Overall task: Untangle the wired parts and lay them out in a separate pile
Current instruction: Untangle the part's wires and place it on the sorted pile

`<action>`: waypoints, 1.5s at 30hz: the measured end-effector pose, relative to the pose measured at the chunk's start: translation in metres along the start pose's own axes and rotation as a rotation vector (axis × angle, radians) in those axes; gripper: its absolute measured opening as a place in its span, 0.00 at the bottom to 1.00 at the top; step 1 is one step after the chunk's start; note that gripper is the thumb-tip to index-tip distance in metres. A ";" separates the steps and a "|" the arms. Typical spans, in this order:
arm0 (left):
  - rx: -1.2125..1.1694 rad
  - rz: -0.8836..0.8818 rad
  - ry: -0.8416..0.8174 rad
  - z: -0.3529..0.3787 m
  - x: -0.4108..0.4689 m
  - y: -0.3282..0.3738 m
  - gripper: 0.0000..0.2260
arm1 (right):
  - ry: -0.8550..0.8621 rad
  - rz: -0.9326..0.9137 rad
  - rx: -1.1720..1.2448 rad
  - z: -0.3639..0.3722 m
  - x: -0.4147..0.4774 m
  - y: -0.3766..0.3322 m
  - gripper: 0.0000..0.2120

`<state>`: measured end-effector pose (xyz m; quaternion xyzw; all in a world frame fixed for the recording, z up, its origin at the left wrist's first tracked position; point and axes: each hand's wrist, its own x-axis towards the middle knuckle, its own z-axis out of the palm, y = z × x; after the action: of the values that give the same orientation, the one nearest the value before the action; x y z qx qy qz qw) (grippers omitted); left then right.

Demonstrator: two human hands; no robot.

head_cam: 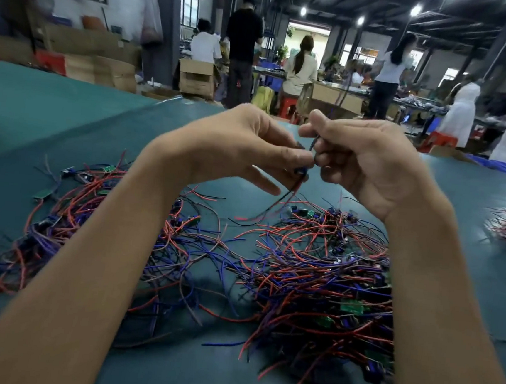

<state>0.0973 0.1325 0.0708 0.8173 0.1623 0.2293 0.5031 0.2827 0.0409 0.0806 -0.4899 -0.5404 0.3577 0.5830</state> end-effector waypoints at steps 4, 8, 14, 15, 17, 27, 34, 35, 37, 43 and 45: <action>-0.068 -0.023 -0.062 0.004 0.006 -0.005 0.18 | -0.029 0.017 0.038 -0.007 -0.002 -0.001 0.11; -0.113 -0.035 -0.027 0.008 0.011 -0.012 0.10 | -0.072 0.044 -0.022 -0.020 -0.004 -0.001 0.12; -0.011 -0.094 0.002 0.015 0.015 -0.013 0.15 | -0.025 0.117 -0.173 -0.019 -0.005 0.005 0.11; 0.010 -0.101 0.005 0.017 0.016 -0.013 0.15 | 0.018 0.117 -0.187 -0.018 -0.003 0.006 0.09; 0.089 -0.116 -0.011 0.022 0.019 -0.013 0.12 | 0.111 0.120 -0.200 -0.018 0.001 0.008 0.08; 0.352 -0.246 -0.166 0.044 0.030 -0.024 0.09 | 0.362 0.120 -0.324 -0.035 0.005 0.022 0.09; 0.475 -0.324 -0.228 0.043 0.031 -0.029 0.10 | 0.447 0.118 -0.272 -0.042 0.009 0.030 0.09; 0.505 -0.338 -0.249 0.041 0.030 -0.029 0.10 | 0.451 0.117 -0.258 -0.041 0.009 0.030 0.09; 0.605 -0.398 -0.343 0.040 0.028 -0.031 0.10 | 0.497 0.097 -0.192 -0.044 0.009 0.028 0.09; 0.535 -0.446 -0.262 0.037 0.024 -0.038 0.09 | 0.510 0.060 -0.149 -0.057 0.004 0.016 0.08; 0.427 -0.369 -0.168 0.027 0.024 -0.032 0.10 | 0.494 0.034 -0.197 -0.054 0.005 0.017 0.08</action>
<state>0.1310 0.1381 0.0371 0.8774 0.3105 0.0260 0.3648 0.3385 0.0404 0.0690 -0.6258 -0.4056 0.1829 0.6407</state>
